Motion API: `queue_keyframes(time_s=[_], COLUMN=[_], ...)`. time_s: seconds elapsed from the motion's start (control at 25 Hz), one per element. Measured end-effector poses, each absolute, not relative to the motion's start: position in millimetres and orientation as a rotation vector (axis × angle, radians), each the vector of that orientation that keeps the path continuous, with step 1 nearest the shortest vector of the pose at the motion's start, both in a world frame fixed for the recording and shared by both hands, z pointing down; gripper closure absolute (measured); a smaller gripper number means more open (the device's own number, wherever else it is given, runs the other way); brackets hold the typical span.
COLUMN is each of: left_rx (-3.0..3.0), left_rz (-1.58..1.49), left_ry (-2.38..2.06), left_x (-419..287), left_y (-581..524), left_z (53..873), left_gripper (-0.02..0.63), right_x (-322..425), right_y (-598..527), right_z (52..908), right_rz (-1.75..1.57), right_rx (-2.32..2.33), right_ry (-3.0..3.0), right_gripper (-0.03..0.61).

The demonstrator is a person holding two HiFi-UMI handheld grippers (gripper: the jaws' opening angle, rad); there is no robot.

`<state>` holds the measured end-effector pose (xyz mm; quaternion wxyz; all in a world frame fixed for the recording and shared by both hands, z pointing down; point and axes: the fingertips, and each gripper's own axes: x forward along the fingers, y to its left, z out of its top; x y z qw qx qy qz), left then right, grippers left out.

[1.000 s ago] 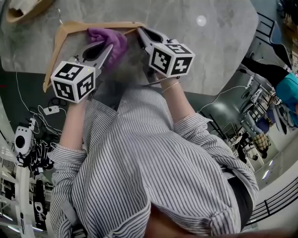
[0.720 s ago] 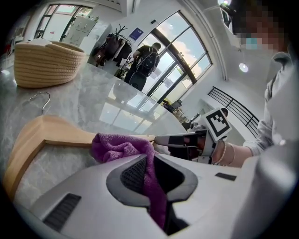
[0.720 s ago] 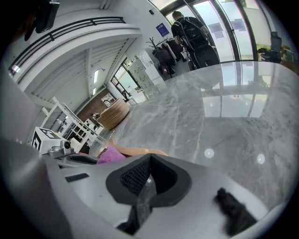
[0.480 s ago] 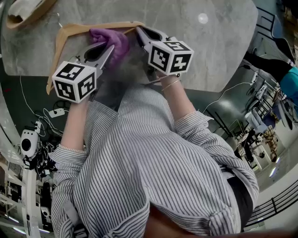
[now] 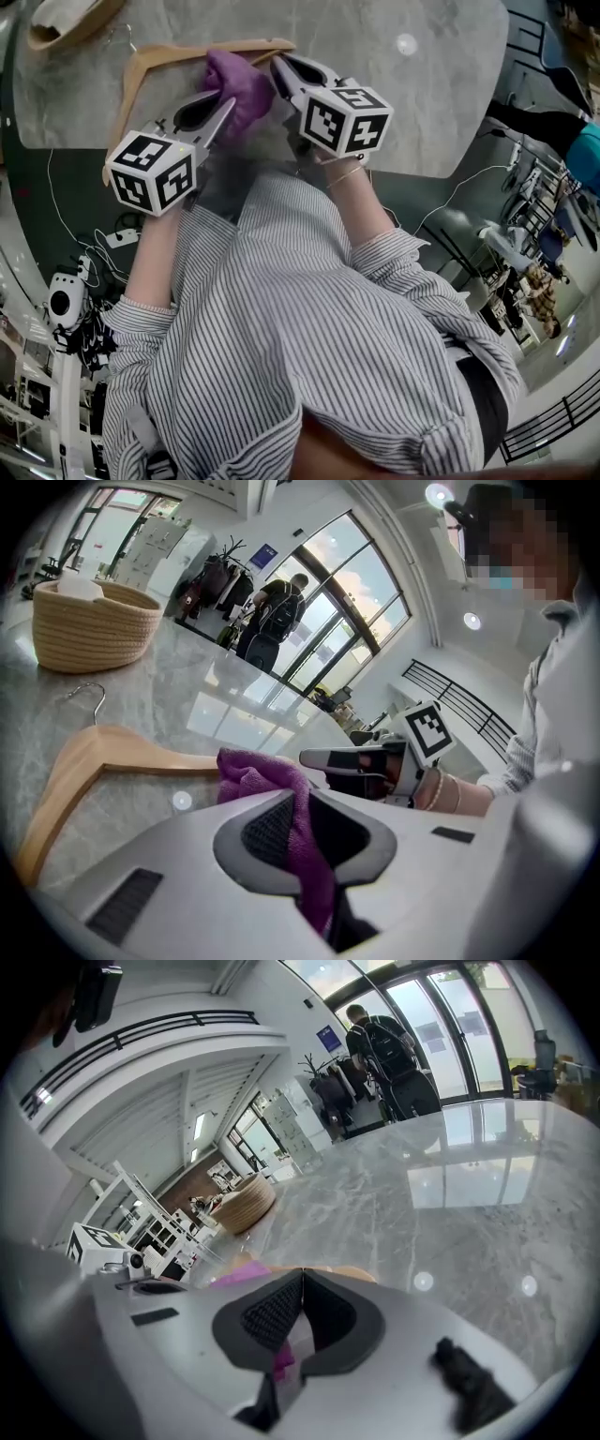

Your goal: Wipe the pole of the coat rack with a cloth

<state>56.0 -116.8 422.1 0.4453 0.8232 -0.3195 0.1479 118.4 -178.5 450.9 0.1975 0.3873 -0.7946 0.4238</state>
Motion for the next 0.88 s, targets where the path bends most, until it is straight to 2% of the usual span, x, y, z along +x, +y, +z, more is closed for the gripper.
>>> queue_keyframes(time_s=[0.32, 0.88], left_rx=[2.047, 2.244], left_rz=[0.2, -0.012], left_ry=[-0.827, -0.96], left_x=[24, -16], left_y=[-108, -143], left_z=[384, 284], left_gripper=[0.563, 0.563], right_x=[102, 62], right_y=[-170, -189], right_z=[398, 285], right_rz=[1.101, 0.756], right_rx=[1.126, 0.988], right_ry=[-2.369, -2.642], right_gripper=[0.565, 0.565])
